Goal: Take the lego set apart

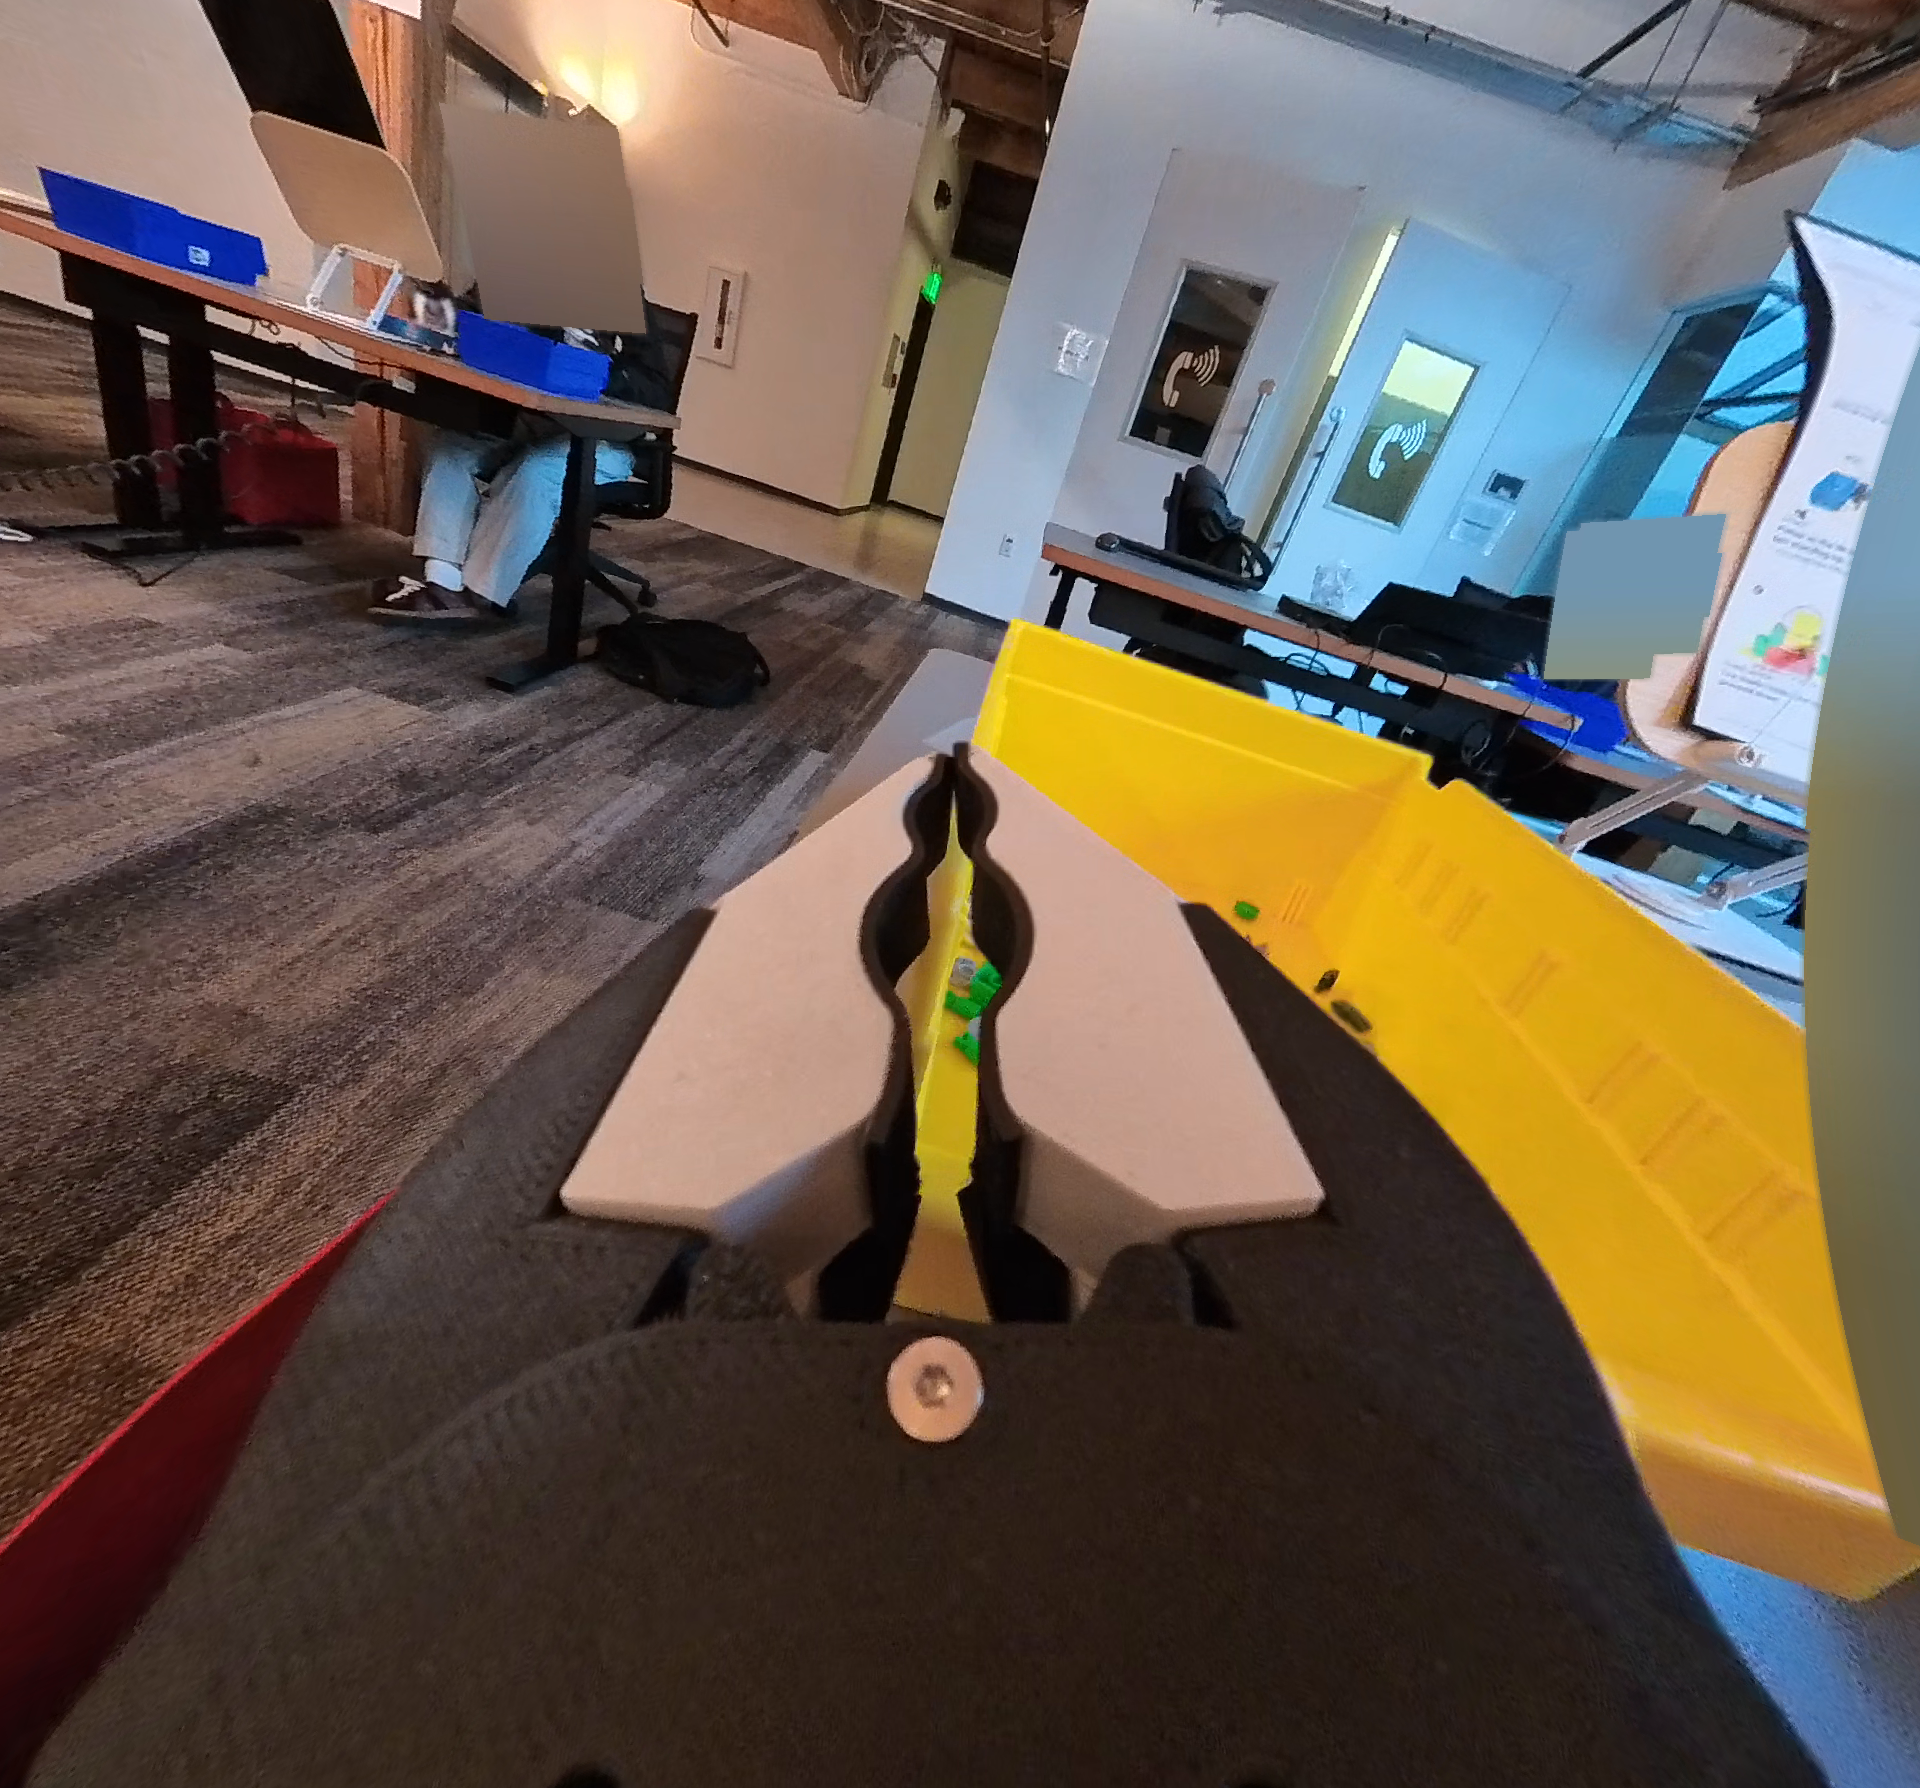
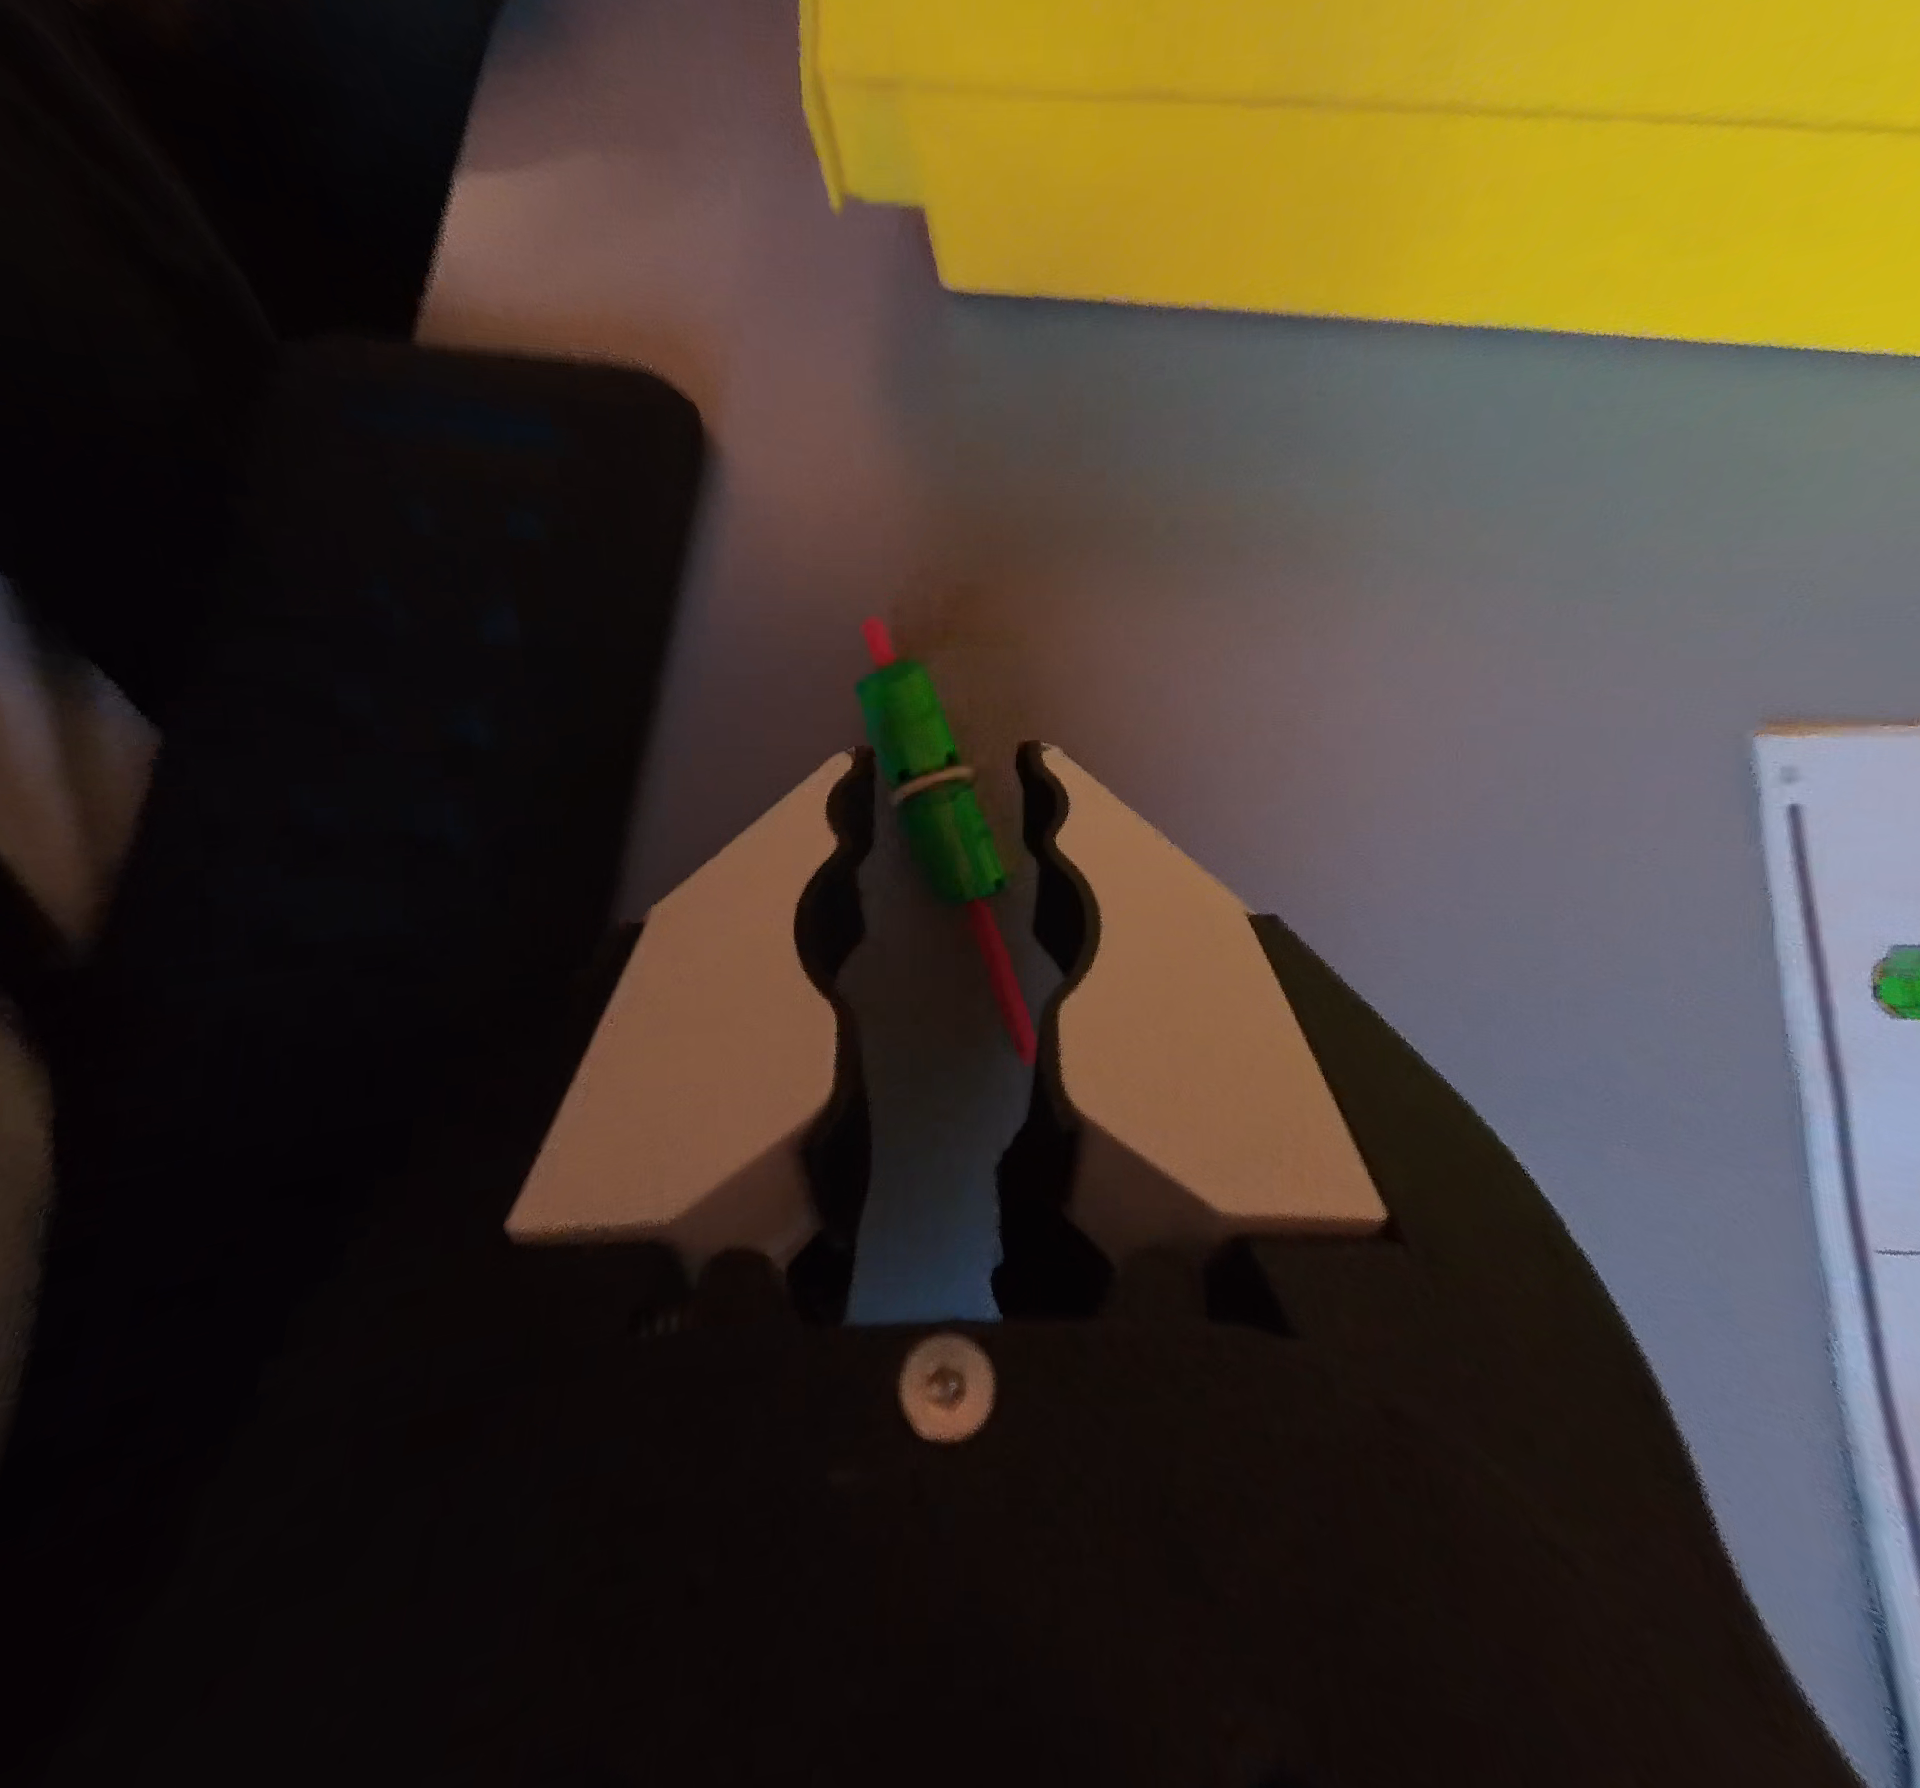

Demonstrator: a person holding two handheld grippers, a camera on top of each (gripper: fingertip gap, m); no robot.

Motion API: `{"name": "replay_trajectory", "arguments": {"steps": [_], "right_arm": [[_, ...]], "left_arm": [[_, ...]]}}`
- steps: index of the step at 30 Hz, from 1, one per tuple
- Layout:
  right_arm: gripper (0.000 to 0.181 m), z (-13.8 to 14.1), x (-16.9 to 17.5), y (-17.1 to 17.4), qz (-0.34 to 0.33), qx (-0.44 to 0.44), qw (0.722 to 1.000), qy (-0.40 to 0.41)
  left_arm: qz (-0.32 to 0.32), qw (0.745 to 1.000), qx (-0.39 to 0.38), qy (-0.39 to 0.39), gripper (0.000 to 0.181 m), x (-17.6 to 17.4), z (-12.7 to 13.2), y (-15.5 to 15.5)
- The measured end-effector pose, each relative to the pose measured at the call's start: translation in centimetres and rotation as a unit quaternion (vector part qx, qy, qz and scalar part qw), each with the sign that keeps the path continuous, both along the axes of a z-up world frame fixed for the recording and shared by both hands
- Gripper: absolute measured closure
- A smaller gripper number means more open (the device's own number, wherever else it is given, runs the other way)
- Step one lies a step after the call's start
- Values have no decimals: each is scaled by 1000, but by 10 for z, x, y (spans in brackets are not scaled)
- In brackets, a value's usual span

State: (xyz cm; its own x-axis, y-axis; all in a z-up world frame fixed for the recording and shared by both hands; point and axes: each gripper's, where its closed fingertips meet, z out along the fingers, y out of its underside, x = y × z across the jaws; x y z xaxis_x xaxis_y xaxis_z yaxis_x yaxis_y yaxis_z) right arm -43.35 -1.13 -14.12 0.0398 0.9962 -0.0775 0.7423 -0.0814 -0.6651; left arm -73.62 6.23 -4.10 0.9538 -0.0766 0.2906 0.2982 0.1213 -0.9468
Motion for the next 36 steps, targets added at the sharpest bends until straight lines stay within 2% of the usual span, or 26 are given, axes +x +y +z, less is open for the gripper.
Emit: {"name": "replay_trajectory", "arguments": {"steps": [4, 9, 11, 12, 15, 16, 19, 22, 25, 28, 30, 32, 36], "right_arm": [[149, 41, -17, 20, -15, 21, 997, 76], [149, 124, -59, 74, -18, 115, 976, 182], [150, 142, -84, 89, 13, 113, 976, 184], [152, 142, -99, 95, 32, 96, 981, 165], [173, 104, -133, 113, 83, 16, 996, 5], [181, 85, -140, 122, 90, 8, 994, -62], [181, 31, -145, 152, 100, 38, 969, -222], [181, 3, -152, 169, 106, 78, 955, -266], [181, -11, -146, 175, 109, 91, 939, -314], [181, -11, -153, 176, 134, 127, 931, -315], [181, -16, -146, 160, 170, 95, 921, -337], [181, -15, -145, 146, 186, 66, 922, -334], [181, 7, -149, 167, 140, 154, 932, -297]], "left_arm": [[-7, 1000, 11, -22, 181, -3, 2, -2], [-10, 1000, 12, -25, 181, -3, 2, -1], [-10, 1000, 10, -22, 181, -2, 2, -1], [-10, 1000, 9, -22, 181, -2, 1, 0], [-13, 1000, 7, -22, 181, -2, 1, 1], [-13, 1000, 7, -22, 181, -2, 1, 1], [-14, 1000, 9, -22, 181, -2, 1, 0], [-17, 999, 12, -27, 181, -3, 2, 0], [-19, 999, 13, -27, 181, -2, 2, 0], [-22, 999, 11, -26, 181, -2, 2, 1], [-23, 999, 12, -28, 181, -2, 2, 1], [-23, 999, 14, -32, 181, -3, 2, 0], [-22, 999, 15, -35, 181, -4, 2, 0]]}}
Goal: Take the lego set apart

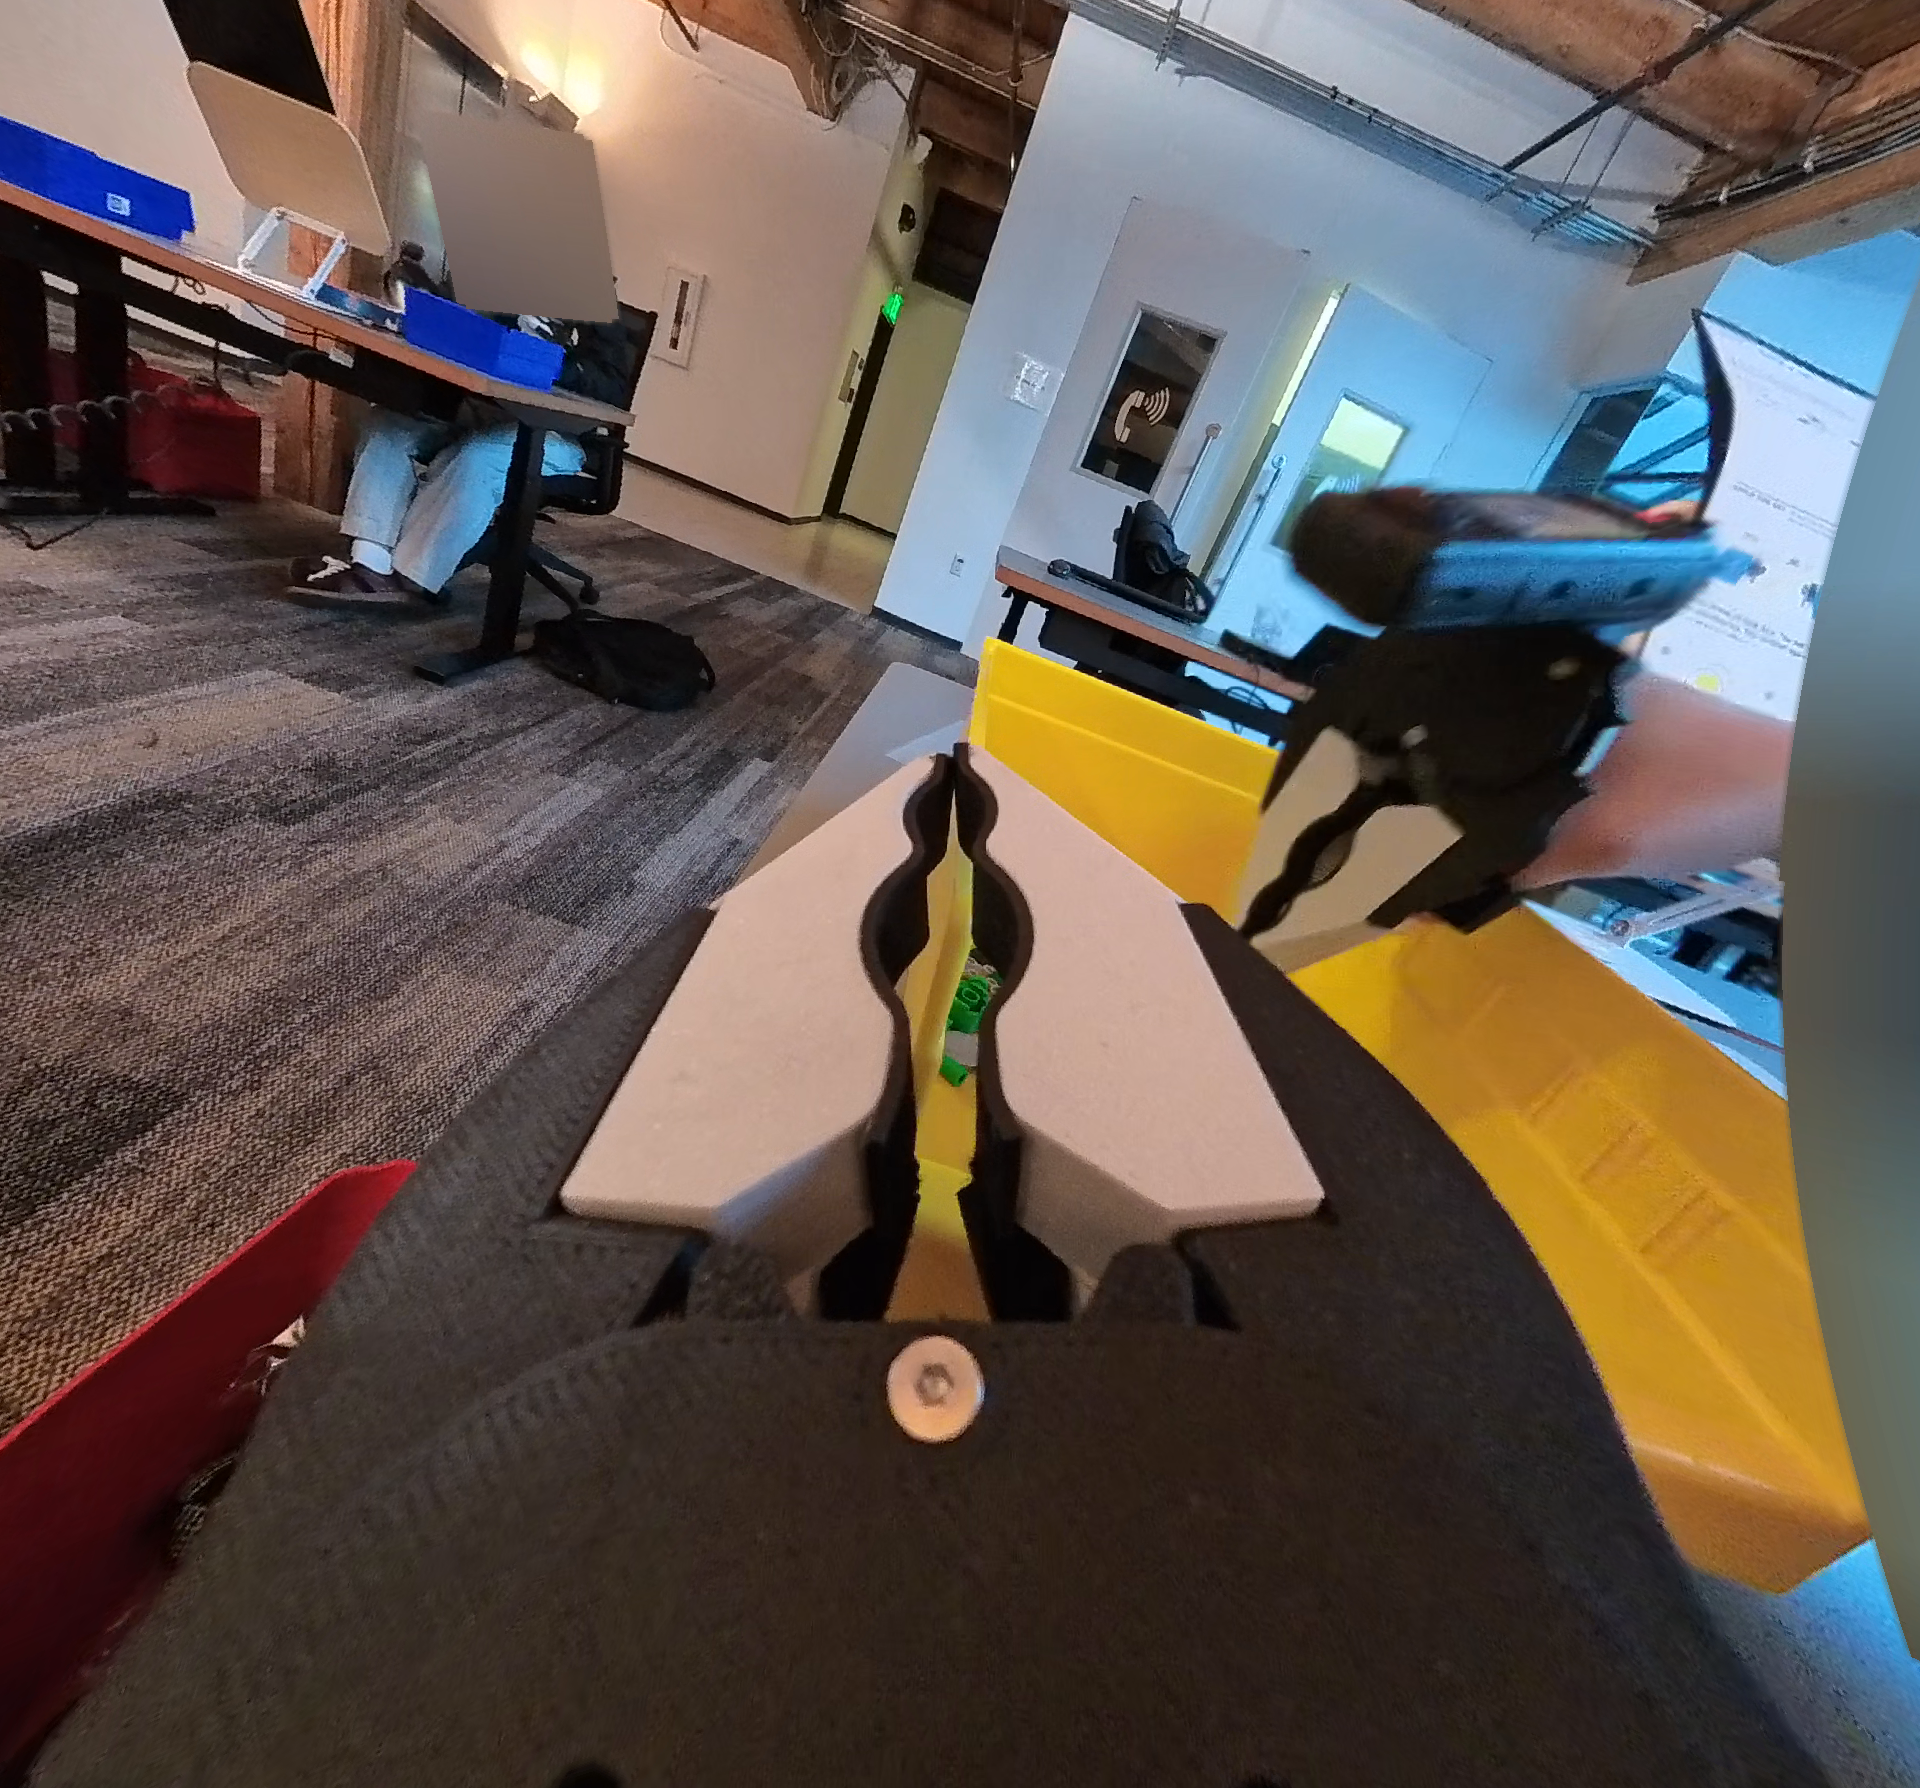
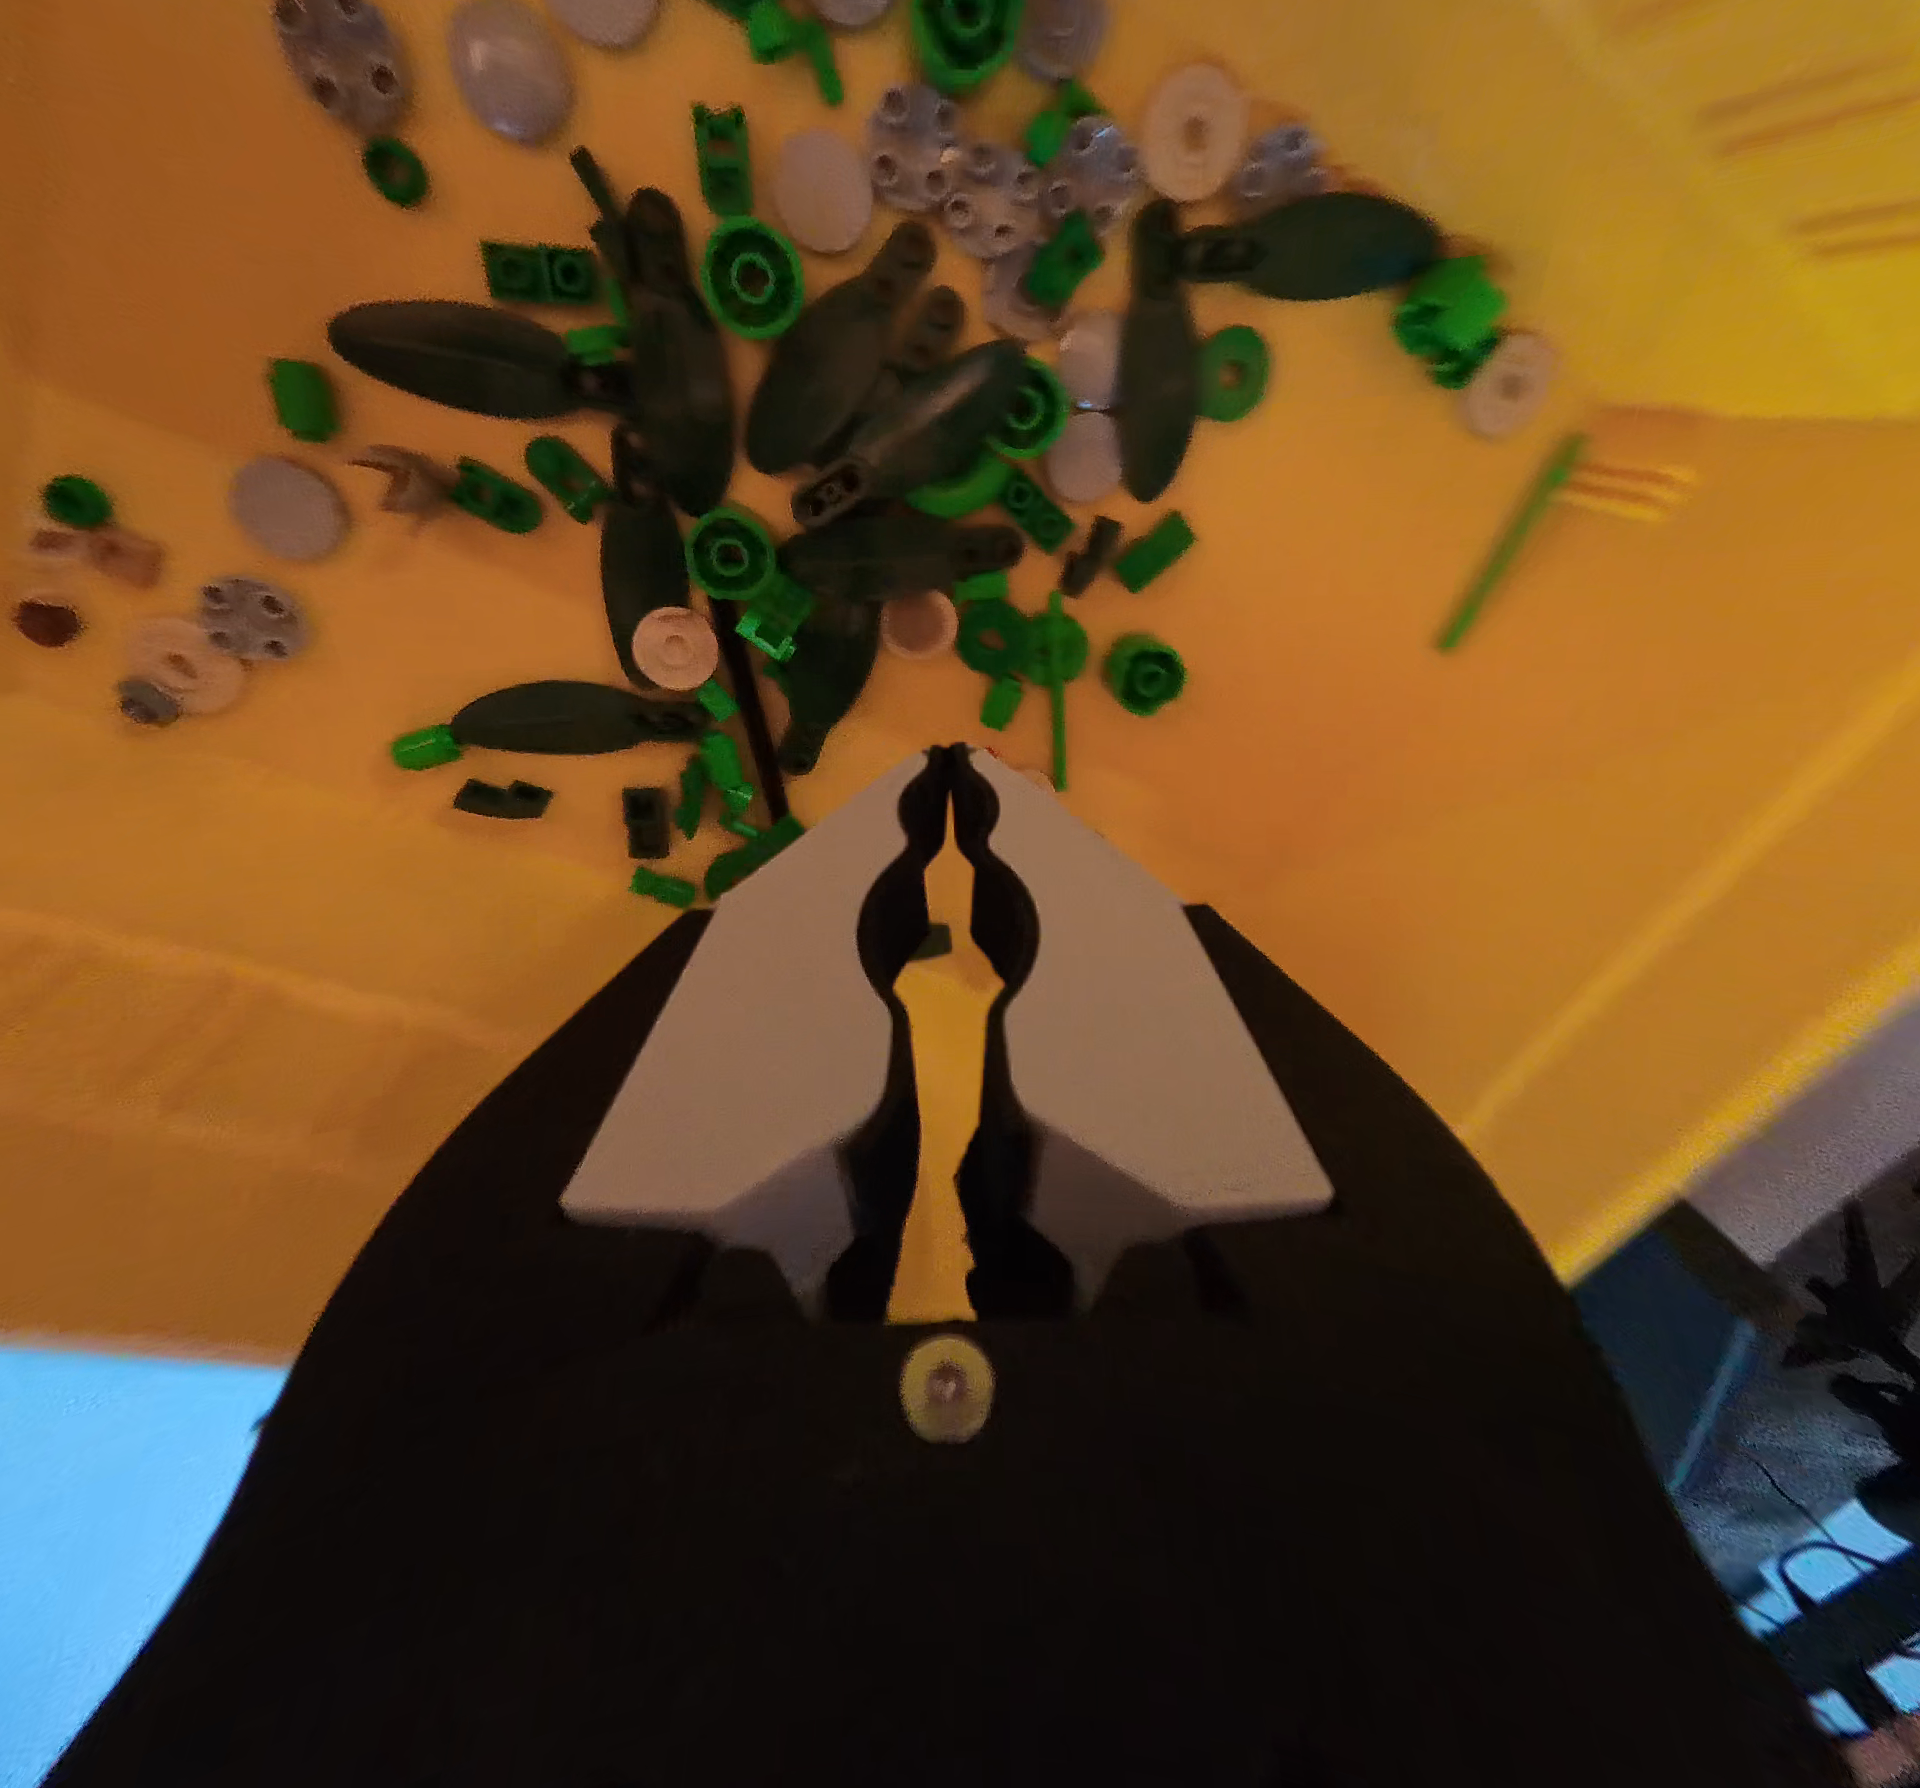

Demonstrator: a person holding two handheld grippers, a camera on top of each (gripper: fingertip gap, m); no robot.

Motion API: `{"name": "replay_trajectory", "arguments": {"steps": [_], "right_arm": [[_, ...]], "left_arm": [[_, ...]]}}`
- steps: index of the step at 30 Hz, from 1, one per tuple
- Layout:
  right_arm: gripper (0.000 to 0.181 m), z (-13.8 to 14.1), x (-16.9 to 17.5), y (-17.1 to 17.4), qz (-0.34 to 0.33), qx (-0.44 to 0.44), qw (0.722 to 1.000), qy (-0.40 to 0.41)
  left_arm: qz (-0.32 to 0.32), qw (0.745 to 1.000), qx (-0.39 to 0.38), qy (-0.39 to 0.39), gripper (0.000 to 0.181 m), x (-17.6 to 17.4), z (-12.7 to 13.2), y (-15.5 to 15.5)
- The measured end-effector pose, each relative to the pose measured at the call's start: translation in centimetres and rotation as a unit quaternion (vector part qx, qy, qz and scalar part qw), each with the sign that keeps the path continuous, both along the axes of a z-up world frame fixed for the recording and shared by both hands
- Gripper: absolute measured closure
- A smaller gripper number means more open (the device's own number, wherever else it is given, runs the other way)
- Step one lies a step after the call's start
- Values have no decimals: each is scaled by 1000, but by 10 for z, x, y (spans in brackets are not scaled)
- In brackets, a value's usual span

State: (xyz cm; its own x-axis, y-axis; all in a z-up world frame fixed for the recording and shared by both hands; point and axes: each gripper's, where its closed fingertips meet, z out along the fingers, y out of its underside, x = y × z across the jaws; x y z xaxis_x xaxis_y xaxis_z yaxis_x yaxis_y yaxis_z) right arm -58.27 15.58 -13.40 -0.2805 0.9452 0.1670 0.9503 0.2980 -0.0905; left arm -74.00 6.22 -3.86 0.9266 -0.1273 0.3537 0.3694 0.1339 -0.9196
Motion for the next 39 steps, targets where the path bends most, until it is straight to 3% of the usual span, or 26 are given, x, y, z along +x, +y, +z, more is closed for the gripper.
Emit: {"name": "replay_trajectory", "arguments": {"steps": [3, 6, 8, 11, 13, 15, 19, 21, 23, 25, 28, 31, 33, 35, 37, 38, 39], "right_arm": [[181, 51, 4, -16, -20, 24, 990, 137], [177, 95, 44, -54, -26, 2, 959, 283], [144, 86, 90, -89, -32, -58, 946, 318], [140, 37, 163, -132, -85, -115, 953, 268], [146, 15, 187, -156, -71, -108, 958, 254], [146, 3, 195, -163, -55, -72, 963, 254], [146, -15, 191, -195, -33, -154, 955, 250], [148, -24, 192, -196, -20, -148, 960, 236], [170, -23, 190, -195, -16, -151, 957, 249], [170, -22, 196, -191, -51, -157, 954, 248], [171, 7, 213, -198, -96, -195, 921, 323], [172, 50, 245, -204, -132, -235, 858, 437], [172, 79, 268, -208, -142, -280, 803, 507], [171, 105, 289, -205, -147, -312, 750, 564], [172, 118, 304, -193, -160, -311, 722, 597], [172, 117, 311, -187, -169, -303, 722, 599], [172, 116, 316, -183, -175, -294, 728, 595]], "left_arm": [[0, 1000, 0, 2, 181, 0, 0, 0], [-1, 1000, 1, -5, 181, -2, 0, 0], [0, 1000, 2, -10, 181, -3, 0, 0], [1, 1000, 0, -5, 181, -2, 0, 0], [2, 1000, 0, -2, 181, -2, 0, 0], [1, 1000, 0, -4, 181, -2, 0, 1], [12, 1000, 10, 5, 181, -4, 3, -3], [32, 999, 24, 20, 181, -7, 8, -9], [62, 994, 87, 33, 181, -11, 28, -31], [110, 975, 186, 49, 181, -14, 52, -72], [124, 975, 176, 52, 181, -2, 56, -110], [10, 980, 195, 30, 181, 59, 81, -126], [-117, 976, 179, 37, 181, 126, 96, -119], [-239, 962, 124, 51, 170, 201, 100, -105], [-375, 922, 74, 56, 143, 282, 96, -99], [-440, 895, 60, 49, 125, 319, 95, -101], [-491, 869, 42, 39, 118, 350, 92, -100]]}}
